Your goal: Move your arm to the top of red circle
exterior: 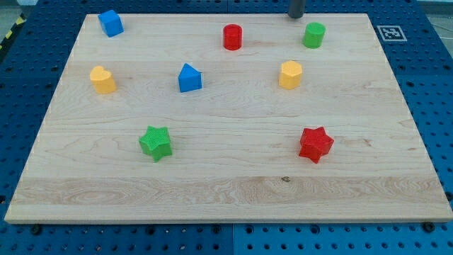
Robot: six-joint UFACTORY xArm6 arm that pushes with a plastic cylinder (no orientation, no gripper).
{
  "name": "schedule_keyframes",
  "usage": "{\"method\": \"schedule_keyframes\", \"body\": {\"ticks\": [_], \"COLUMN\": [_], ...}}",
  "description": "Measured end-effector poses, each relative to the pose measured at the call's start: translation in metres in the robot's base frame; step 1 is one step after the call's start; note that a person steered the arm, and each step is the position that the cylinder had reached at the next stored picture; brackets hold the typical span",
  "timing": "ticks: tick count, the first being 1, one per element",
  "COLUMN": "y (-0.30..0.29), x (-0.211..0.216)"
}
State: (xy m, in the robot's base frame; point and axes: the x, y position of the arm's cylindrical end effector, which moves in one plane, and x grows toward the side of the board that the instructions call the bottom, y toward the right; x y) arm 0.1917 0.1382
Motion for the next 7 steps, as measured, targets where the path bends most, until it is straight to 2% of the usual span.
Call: {"method": "schedule_keyframes", "body": {"ticks": [5, 7], "y": [-0.012, -0.061], "x": [0.001, 0.001]}}
